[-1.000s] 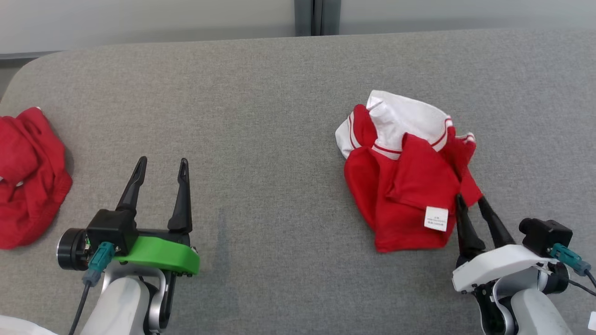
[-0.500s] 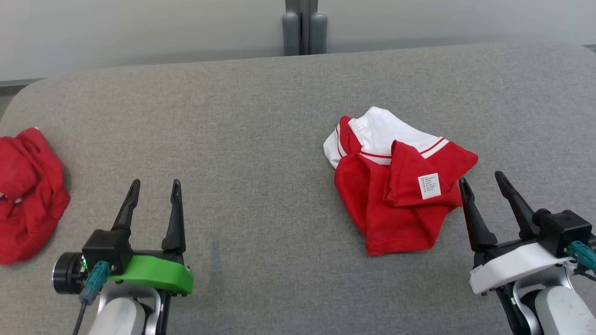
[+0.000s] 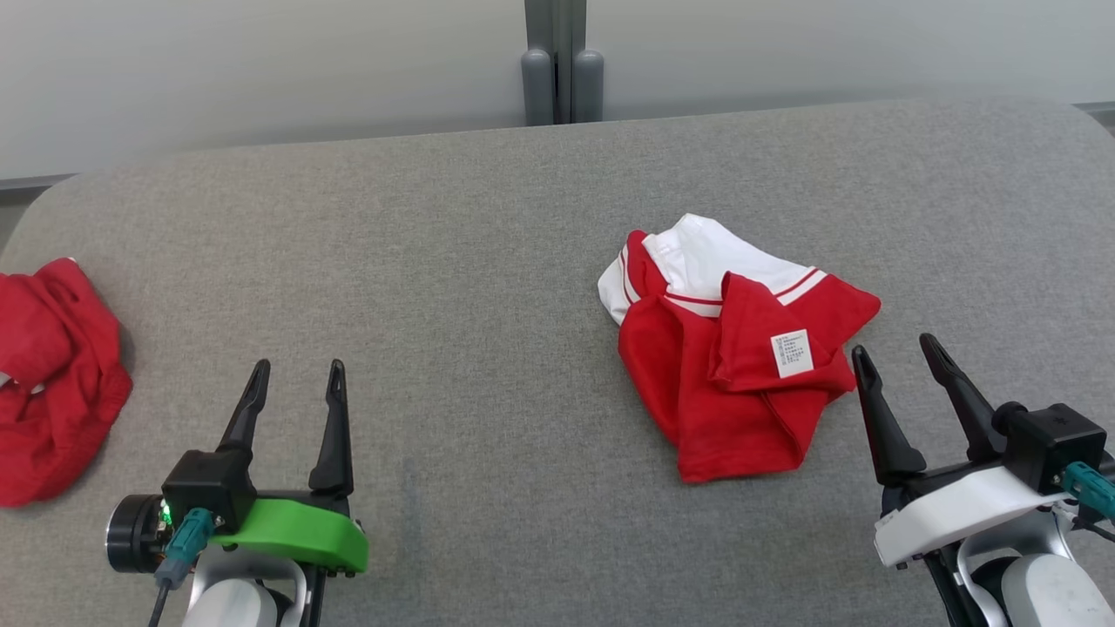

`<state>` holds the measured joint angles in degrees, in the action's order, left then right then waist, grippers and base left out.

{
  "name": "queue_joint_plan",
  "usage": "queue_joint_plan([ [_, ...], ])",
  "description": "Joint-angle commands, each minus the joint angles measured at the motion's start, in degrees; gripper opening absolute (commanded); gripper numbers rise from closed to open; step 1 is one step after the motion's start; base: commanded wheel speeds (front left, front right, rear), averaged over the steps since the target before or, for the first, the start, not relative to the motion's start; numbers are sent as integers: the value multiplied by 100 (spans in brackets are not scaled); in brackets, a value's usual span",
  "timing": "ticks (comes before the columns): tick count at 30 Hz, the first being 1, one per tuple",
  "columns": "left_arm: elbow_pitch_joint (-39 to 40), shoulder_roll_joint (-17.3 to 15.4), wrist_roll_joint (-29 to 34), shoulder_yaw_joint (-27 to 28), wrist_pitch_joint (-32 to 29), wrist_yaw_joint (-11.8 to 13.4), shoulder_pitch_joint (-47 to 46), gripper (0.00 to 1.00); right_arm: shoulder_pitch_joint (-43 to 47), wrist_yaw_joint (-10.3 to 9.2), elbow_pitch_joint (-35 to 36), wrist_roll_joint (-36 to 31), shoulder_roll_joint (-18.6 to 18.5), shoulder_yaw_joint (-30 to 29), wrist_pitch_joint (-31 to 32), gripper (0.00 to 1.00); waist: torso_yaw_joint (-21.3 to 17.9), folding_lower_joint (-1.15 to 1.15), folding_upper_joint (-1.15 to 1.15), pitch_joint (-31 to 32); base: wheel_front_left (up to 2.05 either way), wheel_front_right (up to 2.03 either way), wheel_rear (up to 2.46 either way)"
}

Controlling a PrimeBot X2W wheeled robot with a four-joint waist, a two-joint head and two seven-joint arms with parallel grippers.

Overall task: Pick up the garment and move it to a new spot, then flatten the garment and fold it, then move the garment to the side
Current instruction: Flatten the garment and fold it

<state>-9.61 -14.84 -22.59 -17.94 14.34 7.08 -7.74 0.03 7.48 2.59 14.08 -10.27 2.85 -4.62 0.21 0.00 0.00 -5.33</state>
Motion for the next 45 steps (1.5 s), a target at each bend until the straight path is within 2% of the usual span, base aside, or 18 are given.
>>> queue_joint_plan([
  [1,17,-33,-32,1,-3,40,27,100,87,3,36,13,-5,-11,15,100,6,0,0,-13,0,0,0],
  [5,51,-43,-7,-30,-33,43,-72,100,-2,3,-27,-50,-85,117,124,100,37,0,0,-103,0,0,0],
  [9,92,-10,54,-95,-37,29,-220,100,-234,3,-266,-21,-200,546,306,100,115,0,0,-276,0,0,0],
  [15,47,73,91,-193,-8,-36,-474,100,-717,3,-880,46,-318,1272,370,100,287,0,0,-563,0,0,0],
  [20,-18,137,107,-221,27,-52,-599,100,-1098,3,-1371,-179,-341,1404,212,100,364,0,0,-694,0,0,0],
  [22,-47,150,112,-217,32,-56,-623,100,-1177,2,-1517,-259,-307,1397,174,45,371,0,0,-726,0,0,0],
  [23,-57,161,116,-214,38,-57,-637,100,-1224,3,-1582,-286,-292,1393,176,9,371,0,0,-741,0,0,0],
  [24,-63,165,119,-211,45,-59,-643,100,-1257,3,-1623,-320,-308,1374,174,0,368,0,0,-752,0,0,0],
  [30,-97,182,129,-173,70,-63,-650,100,-1216,2,-1503,-171,-262,940,-221,0,304,0,0,-762,0,0,0],
  [34,-118,169,131,-139,82,-68,-624,100,-916,2,-1284,-43,-186,95,-402,0,228,0,0,-719,0,0,0],
  [37,-103,173,144,-127,83,-76,-609,100,-649,2,-1205,34,-22,-761,-414,0,175,0,0,-701,0,0,0],
  [40,-96,158,148,-112,80,-80,-583,100,-412,3,-1257,162,162,-1301,-322,0,115,0,0,-695,0,0,0],
  [41,-94,159,151,-112,82,-83,-582,100,-353,2,-1305,214,214,-1475,-303,20,100,0,0,-696,0,0,0],
  [42,-97,160,147,-110,83,-81,-582,100,-300,2,-1363,249,245,-1591,-258,49,88,0,0,-694,0,0,0],
  [43,-104,159,146,-105,84,-84,-584,100,-260,2,-1420,254,275,-1711,-270,100,75,0,0,-690,0,0,0],
  [45,-111,153,144,-100,84,-90,-584,100,-238,3,-1420,252,336,-1807,-370,100,52,0,0,-679,0,0,0],
])
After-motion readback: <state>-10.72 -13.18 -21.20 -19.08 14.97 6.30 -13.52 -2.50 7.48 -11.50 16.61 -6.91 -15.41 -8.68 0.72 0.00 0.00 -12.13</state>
